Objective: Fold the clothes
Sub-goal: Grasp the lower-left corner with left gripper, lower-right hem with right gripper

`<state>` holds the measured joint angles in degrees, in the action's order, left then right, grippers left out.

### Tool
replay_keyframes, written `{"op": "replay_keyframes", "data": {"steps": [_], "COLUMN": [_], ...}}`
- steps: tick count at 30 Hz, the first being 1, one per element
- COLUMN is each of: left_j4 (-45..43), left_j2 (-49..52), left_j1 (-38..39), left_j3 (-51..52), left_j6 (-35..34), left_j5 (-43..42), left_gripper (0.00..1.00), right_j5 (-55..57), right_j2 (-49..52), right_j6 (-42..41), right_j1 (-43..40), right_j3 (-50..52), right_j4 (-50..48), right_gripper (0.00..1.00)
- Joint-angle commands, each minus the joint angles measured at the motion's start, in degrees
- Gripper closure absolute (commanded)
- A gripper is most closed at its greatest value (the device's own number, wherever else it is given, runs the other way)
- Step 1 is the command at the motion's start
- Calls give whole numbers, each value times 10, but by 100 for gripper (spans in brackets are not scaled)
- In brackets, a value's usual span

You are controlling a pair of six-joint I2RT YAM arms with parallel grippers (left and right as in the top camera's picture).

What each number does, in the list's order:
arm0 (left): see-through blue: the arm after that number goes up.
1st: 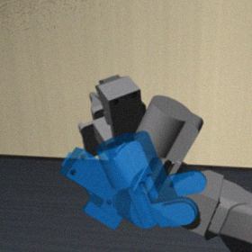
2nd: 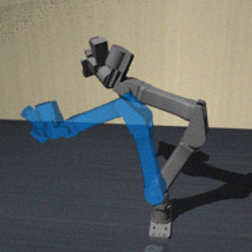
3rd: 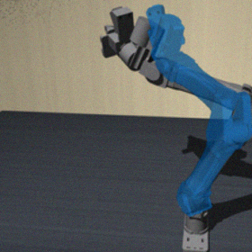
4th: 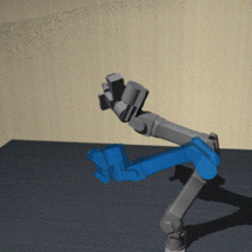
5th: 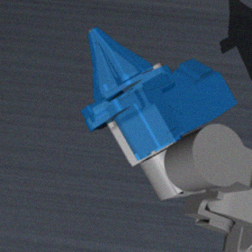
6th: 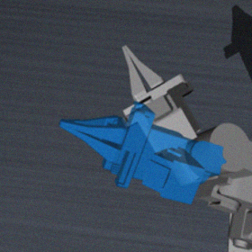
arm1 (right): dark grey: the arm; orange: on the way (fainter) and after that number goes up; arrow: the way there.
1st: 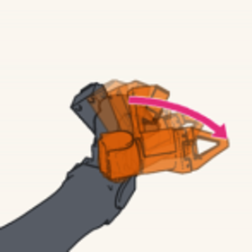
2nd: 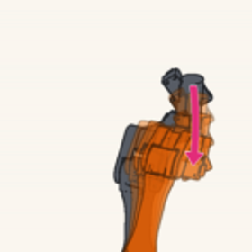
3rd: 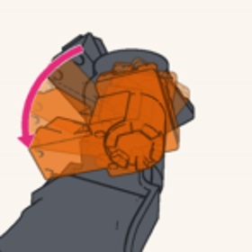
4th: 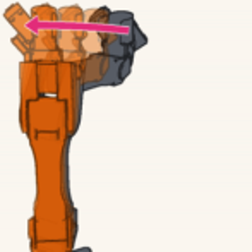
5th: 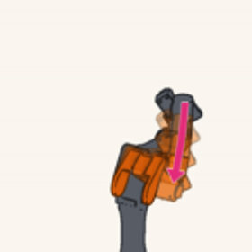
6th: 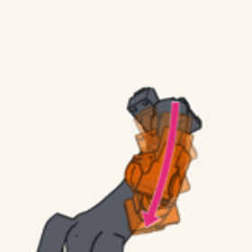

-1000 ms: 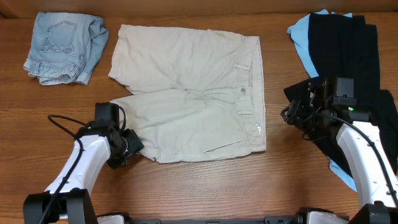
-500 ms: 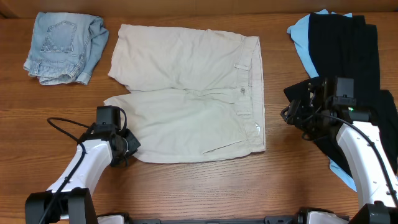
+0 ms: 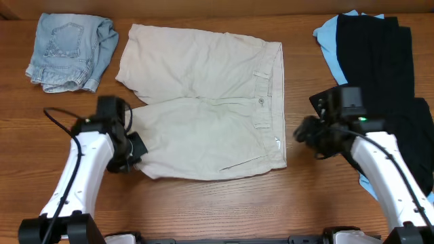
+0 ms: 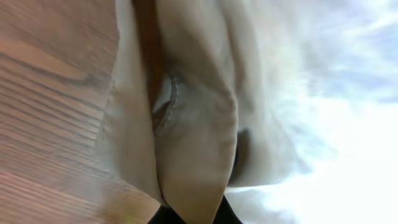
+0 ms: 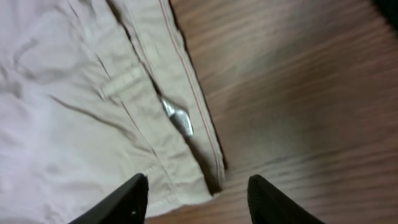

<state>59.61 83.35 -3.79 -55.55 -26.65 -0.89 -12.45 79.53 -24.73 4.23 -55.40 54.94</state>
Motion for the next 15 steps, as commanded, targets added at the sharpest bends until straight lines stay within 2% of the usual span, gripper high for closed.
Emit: {"op": "replay_keyframes", "data": {"steps": [1, 5, 9, 15], "left_j4": [24, 32, 32, 32], "left_j2": [-2, -2, -2, -2], "left_j1": [-3, -3, -3, -3], "left_j3": [-44, -47, -47, -47], "left_j6": [50, 51, 50, 50], "left_j5": [6, 6, 6, 7], "left_gripper": [96, 96, 96, 96], "right_j5": [67, 69, 69, 68], "right_j2": [17, 44, 74, 103], "right_j6": [-87, -134, -146, -174], "right_j1": [51, 100, 139, 163], "right_j3": [-7, 8, 24, 47], "right_j4": [12, 8, -14, -42], "right_gripper": [42, 38, 36, 34]}}
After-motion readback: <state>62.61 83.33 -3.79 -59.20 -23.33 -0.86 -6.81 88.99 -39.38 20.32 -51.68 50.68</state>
